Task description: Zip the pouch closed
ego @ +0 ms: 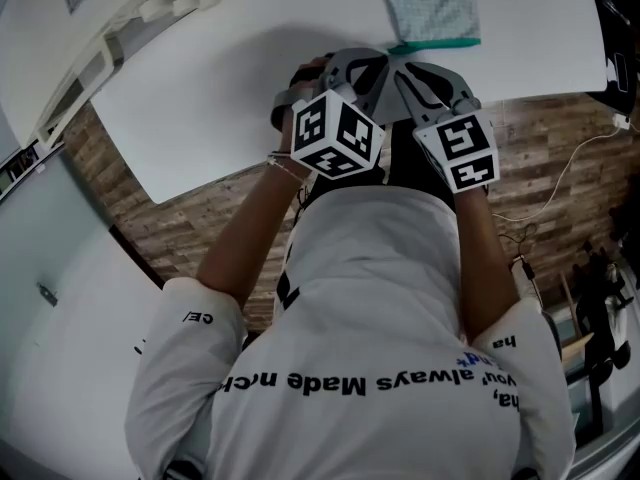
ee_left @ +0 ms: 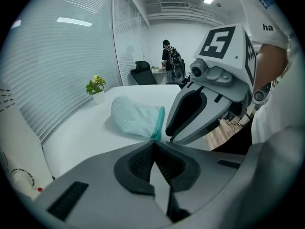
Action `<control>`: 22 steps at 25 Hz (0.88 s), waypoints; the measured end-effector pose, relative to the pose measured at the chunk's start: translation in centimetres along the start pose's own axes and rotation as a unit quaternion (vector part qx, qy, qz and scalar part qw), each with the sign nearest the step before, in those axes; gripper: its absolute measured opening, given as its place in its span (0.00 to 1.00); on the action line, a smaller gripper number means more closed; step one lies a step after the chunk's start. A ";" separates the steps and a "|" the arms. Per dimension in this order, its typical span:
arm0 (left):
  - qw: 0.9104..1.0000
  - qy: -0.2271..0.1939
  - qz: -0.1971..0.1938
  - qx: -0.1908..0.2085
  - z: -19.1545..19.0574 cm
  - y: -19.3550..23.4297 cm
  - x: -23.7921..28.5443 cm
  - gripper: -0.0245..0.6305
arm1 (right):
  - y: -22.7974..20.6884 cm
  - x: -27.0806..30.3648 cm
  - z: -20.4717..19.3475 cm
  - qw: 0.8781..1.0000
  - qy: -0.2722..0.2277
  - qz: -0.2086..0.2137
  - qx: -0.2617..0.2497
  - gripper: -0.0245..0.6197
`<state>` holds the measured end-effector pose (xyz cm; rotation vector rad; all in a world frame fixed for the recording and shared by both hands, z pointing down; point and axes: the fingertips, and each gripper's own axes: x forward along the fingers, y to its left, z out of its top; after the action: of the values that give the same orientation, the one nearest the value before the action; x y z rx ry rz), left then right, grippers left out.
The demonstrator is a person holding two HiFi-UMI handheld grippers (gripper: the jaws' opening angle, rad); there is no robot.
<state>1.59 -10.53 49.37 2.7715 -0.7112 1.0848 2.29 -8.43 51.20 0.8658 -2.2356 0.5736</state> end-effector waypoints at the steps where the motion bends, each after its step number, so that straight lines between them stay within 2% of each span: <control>1: 1.000 0.000 0.000 0.001 0.0 0.0 0.2 0.07 | 0.0 0.2 -0.1 1.000 0.002 0.001 -0.001 0.16; 6: 1.000 0.004 0.000 -0.004 -0.4 0.4 1.1 0.07 | 0.0 1.5 -0.4 1.000 0.011 -0.001 -0.008 0.18; 15: 0.999 0.033 0.003 -0.025 -1.5 1.5 2.8 0.07 | -0.4 3.1 -0.5 1.000 0.028 -0.003 -0.005 0.18; 22: 0.998 0.053 -0.002 -0.023 -2.0 1.9 3.5 0.07 | -0.9 3.9 -0.4 0.999 0.043 -0.007 0.002 0.17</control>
<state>1.72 -13.15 53.02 2.6530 -0.7076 1.1904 0.94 -10.48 54.36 0.8425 -2.1499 0.5990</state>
